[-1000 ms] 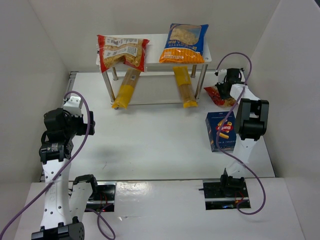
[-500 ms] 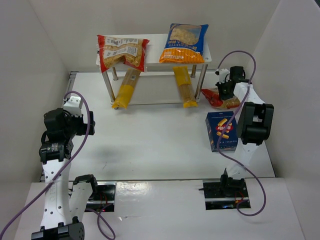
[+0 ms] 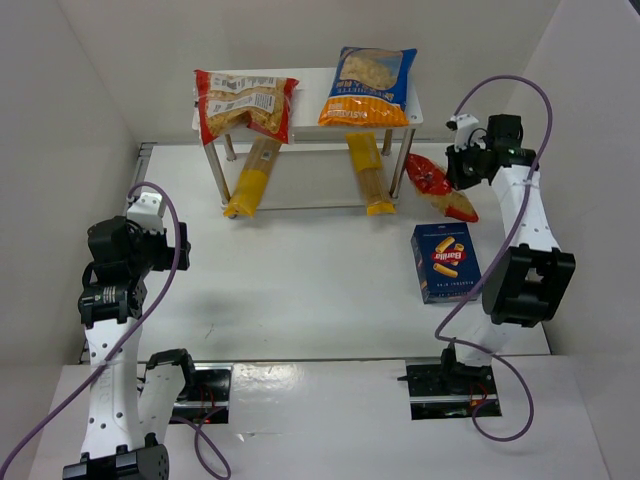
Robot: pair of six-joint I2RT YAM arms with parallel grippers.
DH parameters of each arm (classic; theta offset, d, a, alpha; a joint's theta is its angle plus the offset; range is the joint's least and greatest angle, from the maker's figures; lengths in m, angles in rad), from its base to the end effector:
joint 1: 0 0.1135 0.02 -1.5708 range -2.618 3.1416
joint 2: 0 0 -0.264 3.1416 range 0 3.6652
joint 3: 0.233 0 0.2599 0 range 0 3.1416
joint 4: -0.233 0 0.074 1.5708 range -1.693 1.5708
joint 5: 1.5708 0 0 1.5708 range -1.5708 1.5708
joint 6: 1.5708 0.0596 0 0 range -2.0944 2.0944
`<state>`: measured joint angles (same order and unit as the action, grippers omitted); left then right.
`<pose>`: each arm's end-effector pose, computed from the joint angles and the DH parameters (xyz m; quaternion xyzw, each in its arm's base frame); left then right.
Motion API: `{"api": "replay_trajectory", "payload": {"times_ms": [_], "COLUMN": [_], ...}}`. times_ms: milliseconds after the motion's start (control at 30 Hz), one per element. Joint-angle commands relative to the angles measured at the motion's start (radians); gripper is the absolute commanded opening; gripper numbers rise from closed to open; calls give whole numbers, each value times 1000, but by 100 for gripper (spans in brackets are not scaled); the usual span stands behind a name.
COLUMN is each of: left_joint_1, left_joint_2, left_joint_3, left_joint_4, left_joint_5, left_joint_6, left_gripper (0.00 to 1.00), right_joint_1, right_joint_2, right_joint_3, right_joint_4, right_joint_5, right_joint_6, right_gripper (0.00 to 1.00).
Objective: Place and organize the pasta boxes and bags onto the shelf
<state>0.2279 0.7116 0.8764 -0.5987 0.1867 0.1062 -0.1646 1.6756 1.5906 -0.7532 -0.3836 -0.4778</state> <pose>0.1778 0.0299 0.3309 -0.0009 0.8406 0.0117 0.5416 0.3895 -0.0421 0.3183 -0.2104 0.8947 0.0579 0.3898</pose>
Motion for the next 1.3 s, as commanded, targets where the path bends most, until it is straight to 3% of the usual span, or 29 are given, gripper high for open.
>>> {"api": "replay_trajectory", "payload": {"times_ms": [0, 100, 300, 500, 667, 800, 1067, 1267], "left_joint_1": [7, 7, 7, 7, 7, 7, 7, 7], "left_joint_2": [-11, -11, -11, -20, -29, -38, -38, -38], "left_joint_3": [4, 4, 4, 4, 4, 4, 4, 4], "left_joint_4": [20, 20, 20, 20, 20, 20, 20, 20], "left_joint_5": [26, 26, 26, 26, 36, 36, 36, 36], "left_joint_6": [24, 24, 24, 24, 24, 24, 24, 24], "left_gripper": [100, 100, 100, 100, 100, 100, 100, 100], "right_joint_1": [-6, 4, 141, 262, 427, 626, 801, 942], "right_joint_2": [-129, -191, -307, -389, -401, -350, -148, -120], "right_joint_3": [106, 106, 57, -29, -93, -152, -71, -12], "right_joint_4": [-90, -199, -343, -377, -310, -216, -209, -105], "right_joint_5": [-136, -201, -228, -210, -170, -124, -83, 159], "right_joint_6": [-47, -110, -197, -229, -139, -76, -45, -15], "right_gripper": [0, 0, 0, 0, 0, 0, 0, 0]}}
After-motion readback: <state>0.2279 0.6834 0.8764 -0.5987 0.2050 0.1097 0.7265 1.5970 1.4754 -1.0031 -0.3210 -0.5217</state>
